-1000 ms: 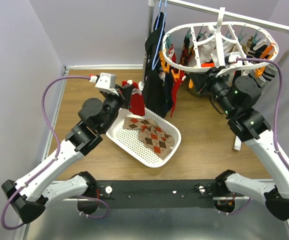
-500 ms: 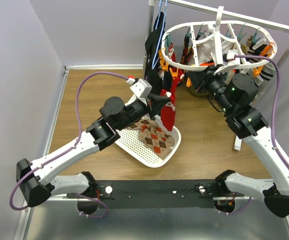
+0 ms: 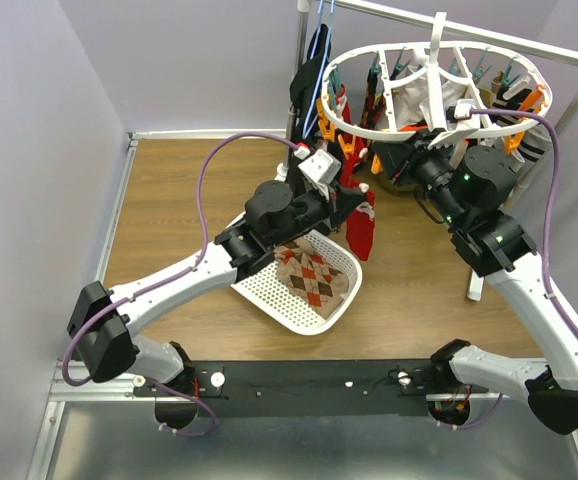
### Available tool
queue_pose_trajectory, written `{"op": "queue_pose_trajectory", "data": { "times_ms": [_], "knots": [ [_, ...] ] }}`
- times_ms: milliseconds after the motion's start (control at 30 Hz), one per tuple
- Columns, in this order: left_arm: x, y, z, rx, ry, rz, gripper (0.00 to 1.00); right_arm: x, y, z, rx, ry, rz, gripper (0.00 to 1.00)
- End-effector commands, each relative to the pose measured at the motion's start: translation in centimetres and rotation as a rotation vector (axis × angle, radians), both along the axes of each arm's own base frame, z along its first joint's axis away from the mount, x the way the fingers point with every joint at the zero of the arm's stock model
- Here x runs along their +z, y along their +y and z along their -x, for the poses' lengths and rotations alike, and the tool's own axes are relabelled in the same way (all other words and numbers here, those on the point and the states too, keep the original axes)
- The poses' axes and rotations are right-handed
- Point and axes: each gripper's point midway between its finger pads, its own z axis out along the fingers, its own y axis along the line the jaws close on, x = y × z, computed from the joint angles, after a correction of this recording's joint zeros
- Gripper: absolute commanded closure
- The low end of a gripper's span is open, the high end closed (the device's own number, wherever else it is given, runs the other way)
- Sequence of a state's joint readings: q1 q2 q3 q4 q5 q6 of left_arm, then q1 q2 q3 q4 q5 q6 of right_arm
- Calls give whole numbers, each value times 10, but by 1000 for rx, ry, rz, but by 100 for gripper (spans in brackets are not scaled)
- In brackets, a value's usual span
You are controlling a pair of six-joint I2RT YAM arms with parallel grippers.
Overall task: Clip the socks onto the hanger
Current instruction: Clamp the sock onto the hanger.
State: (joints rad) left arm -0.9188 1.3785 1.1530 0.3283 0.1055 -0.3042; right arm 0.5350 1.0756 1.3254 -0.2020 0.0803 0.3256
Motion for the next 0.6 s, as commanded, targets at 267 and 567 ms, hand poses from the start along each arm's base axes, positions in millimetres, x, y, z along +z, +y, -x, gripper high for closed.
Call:
{"op": "queue_pose_trajectory", "data": {
  "times_ms": [267, 567],
  "knots": [
    [45, -13, -13, 29, -37, 98, 100, -1, 7, 3, 44, 9, 3, 82],
    [46, -12, -21, 66, -27, 93, 100, -5, 8, 3, 47, 17, 7, 82]
  ]
}}
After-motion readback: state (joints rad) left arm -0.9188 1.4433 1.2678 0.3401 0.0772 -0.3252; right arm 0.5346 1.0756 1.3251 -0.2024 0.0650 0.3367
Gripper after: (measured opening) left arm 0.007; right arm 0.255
